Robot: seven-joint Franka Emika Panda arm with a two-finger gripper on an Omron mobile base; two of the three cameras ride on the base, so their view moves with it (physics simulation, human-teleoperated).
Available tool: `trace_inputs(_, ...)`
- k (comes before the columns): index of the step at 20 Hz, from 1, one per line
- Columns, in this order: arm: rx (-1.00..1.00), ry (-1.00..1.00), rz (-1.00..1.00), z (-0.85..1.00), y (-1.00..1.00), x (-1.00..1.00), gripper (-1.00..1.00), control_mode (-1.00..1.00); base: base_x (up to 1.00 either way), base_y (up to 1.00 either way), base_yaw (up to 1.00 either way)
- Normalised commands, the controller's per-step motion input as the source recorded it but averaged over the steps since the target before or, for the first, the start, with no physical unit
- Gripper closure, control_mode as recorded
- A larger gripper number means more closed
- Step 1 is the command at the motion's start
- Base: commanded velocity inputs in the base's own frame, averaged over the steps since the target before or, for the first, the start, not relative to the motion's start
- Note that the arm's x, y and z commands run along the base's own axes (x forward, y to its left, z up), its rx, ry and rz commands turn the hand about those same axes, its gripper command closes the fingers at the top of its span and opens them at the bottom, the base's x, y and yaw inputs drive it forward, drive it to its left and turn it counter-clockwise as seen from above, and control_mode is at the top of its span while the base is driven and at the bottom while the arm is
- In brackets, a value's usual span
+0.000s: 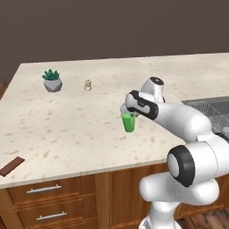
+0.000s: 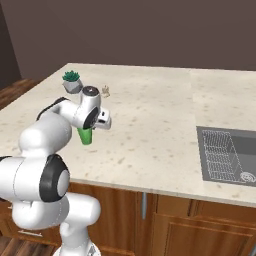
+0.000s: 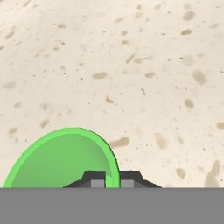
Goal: Open the cabinet directly in front. Then move the beer and the cup to the dining counter with the candle on it.
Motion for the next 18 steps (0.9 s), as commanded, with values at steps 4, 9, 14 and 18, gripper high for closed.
trace_inputs(4,0.00,0.00,0.00,-0.48,0.00,0.00,1.00,-1.00,0.00,0.00,0.00)
trace_inputs(9,0.00,-0.03,0.00,-0.24,0.00,0.00,1.00,-1.00,0.00,0.00,0.00)
trace_inputs(14,0.00,-0.07,0.00,-0.18,0.00,0.00,1.00,-1.00,0.00,0.00,0.00)
trace_inputs(18,0.03,-0.06,0.00,-0.25,-0.01,0.00,1.00,-1.00,0.00,0.00,0.00)
